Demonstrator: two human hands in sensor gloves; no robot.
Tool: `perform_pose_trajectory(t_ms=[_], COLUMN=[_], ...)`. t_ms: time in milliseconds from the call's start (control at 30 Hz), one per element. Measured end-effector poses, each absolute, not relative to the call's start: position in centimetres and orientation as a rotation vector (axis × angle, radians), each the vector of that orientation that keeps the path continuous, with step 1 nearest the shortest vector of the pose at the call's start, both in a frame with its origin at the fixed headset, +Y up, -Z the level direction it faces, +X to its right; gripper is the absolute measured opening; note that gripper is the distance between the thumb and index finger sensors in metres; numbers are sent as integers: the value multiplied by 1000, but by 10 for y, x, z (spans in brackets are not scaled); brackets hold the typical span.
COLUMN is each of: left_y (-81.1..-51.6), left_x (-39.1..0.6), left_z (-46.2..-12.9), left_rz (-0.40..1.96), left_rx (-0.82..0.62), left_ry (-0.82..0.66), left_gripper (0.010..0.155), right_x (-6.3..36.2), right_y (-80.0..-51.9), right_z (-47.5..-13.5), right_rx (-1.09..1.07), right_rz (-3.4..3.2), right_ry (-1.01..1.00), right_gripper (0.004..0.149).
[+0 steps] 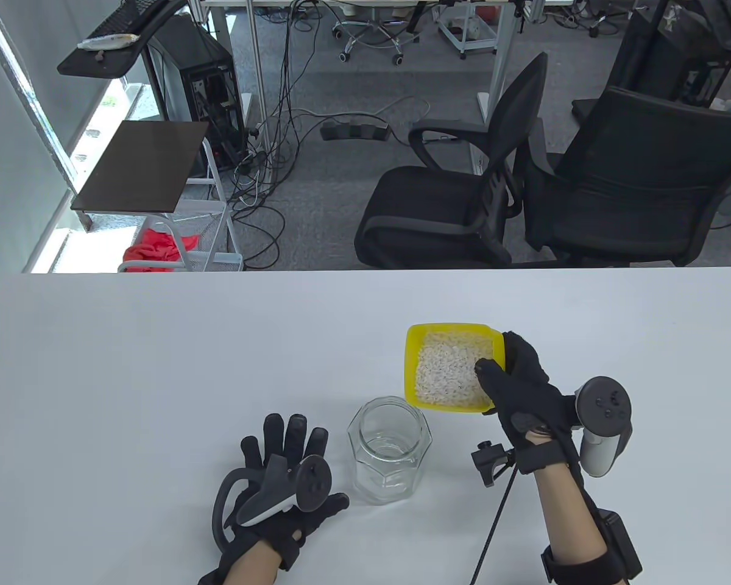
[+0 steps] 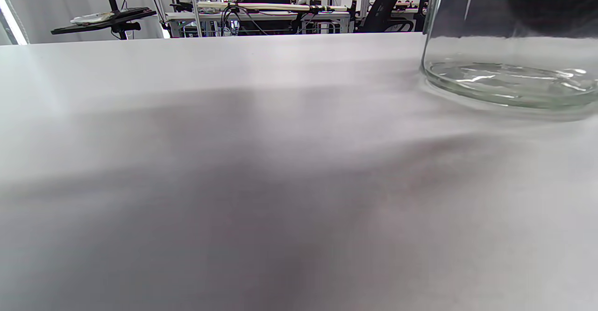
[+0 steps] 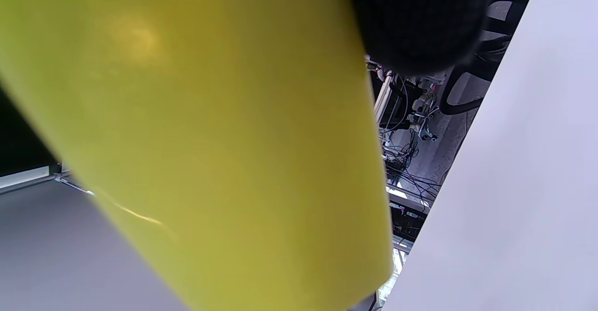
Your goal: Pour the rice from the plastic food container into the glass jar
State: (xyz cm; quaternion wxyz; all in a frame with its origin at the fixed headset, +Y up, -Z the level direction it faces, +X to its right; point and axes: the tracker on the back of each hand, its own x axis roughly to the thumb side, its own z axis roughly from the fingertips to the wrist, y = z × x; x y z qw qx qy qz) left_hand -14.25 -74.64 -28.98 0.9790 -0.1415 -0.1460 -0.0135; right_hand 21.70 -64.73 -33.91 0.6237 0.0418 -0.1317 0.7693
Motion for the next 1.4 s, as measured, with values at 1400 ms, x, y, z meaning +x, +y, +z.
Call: perform_pose_trajectory(t_ms=[1400], left_y=[-748], left_x=[-144], left_z=[-290], left_rz=[5], left_rx=[-299], left_ry=[-303], left_gripper=[101], right_x=[186], right_y=[-639], right_z=[-328], right_rx=[203], right_rz=[1967], right_ry=[-468], right_gripper=[87])
